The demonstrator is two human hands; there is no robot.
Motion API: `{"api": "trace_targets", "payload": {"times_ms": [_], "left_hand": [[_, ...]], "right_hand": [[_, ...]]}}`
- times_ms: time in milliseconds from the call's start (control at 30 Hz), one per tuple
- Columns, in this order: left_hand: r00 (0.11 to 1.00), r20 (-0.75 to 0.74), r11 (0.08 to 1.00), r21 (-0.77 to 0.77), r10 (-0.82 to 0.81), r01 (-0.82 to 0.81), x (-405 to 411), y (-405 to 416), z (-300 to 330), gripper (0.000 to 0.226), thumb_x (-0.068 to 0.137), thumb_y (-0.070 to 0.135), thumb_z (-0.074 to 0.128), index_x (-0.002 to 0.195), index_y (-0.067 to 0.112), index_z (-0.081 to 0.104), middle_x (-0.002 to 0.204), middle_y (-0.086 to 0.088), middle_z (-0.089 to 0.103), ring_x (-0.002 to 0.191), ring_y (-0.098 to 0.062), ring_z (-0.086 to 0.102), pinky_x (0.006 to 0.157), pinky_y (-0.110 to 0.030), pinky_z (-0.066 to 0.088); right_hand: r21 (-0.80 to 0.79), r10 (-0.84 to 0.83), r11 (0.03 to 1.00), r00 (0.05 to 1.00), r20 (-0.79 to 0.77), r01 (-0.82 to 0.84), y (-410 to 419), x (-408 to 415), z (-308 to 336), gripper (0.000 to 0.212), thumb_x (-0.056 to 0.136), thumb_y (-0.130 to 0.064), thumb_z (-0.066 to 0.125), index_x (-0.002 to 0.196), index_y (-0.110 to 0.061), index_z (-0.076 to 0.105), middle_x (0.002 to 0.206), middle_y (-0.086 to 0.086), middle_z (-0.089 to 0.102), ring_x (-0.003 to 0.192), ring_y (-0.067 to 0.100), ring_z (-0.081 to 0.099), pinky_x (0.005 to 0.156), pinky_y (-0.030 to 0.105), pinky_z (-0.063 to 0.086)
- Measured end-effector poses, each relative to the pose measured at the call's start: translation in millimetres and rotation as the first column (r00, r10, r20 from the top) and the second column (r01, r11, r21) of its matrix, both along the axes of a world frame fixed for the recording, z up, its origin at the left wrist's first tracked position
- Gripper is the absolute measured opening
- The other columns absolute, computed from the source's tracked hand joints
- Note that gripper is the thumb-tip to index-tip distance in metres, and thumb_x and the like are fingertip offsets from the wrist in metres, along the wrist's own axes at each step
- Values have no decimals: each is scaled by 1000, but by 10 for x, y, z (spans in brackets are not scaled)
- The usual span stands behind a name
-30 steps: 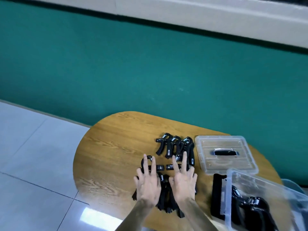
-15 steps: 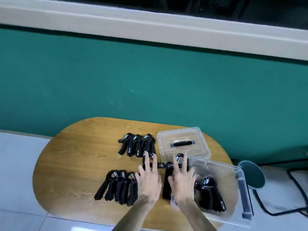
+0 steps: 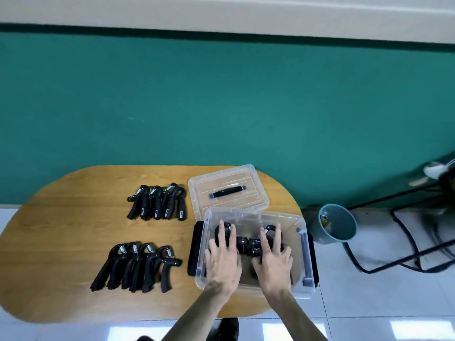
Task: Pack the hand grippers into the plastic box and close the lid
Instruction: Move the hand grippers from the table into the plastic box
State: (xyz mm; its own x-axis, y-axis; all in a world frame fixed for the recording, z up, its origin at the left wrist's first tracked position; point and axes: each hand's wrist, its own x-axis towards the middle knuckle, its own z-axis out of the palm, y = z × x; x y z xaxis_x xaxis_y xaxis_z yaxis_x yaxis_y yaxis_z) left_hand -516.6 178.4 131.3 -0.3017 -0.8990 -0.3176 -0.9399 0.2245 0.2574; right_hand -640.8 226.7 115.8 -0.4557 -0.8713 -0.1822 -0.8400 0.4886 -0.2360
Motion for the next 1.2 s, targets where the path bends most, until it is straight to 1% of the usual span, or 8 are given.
{"api": "trace_targets", "payload": {"times_ms": [100,300,500,667,867,967,1067,1200], "left_hand": [[1000,12,1000,24,-8,7,-116,3,-159,79,103,20,42,162,27,-11,167,-6,-27,123,-28,39,106,-44,37],[999,49,999,39,13,-14,-236,-119,-473,75,104,24,41,163,24,-4,170,-8,-15,125,-28,38,103,-43,38],[997,80,997,67,19,-24,-303,-185,-768,73,105,26,41,163,25,-4,170,-9,-15,121,-27,39,100,-42,39],[996,88,996,89,24,-32,-369,-239,-946,74,104,23,42,163,25,-3,170,-9,-12,121,-28,39,100,-41,39],[992,129,993,120,3,-19,-385,-293,-1116,77,104,23,43,163,25,-7,170,-9,-16,122,-28,39,103,-44,38],[988,153,991,133,-11,-10,-383,-319,-1184,79,103,24,44,162,25,-8,170,-9,-17,123,-29,38,103,-45,38],[982,184,992,123,-27,5,-383,-332,-1236,81,103,25,45,162,25,-11,169,-8,-21,122,-29,38,102,-46,39],[977,210,994,110,-44,21,-392,-320,-1298,84,103,21,46,161,25,-15,168,-9,-25,121,-29,38,99,-47,41]], "right_hand": [[48,4,999,1000,22,-5,36,-129,-116,82,81,-24,63,156,-28,29,168,12,0,94,32,44,80,46,45],[123,38,991,996,76,-47,-97,-356,-330,80,90,-27,56,159,-33,14,167,7,-15,107,32,40,95,45,40],[221,65,971,990,127,-92,-123,-443,-540,79,91,-25,51,159,-32,11,167,8,-16,107,33,39,96,44,40],[218,69,970,982,174,-106,-148,-496,-730,80,88,-21,54,159,-28,17,167,12,-10,104,35,41,95,46,39],[248,154,949,971,182,-197,-156,-539,-896,76,97,-21,49,160,-24,6,165,15,-19,111,35,37,92,47,40],[251,170,945,971,168,-208,-160,-534,-991,79,95,-10,48,159,-22,4,163,17,-22,112,36,36,94,51,41],[280,195,932,969,149,-231,-187,-525,-1062,87,91,2,46,159,-22,-3,161,16,-30,114,38,35,97,51,43],[296,239,919,965,107,-260,-201,-494,-1099,99,86,8,53,158,-19,-9,158,19,-34,118,41,37,99,51,46]]}}
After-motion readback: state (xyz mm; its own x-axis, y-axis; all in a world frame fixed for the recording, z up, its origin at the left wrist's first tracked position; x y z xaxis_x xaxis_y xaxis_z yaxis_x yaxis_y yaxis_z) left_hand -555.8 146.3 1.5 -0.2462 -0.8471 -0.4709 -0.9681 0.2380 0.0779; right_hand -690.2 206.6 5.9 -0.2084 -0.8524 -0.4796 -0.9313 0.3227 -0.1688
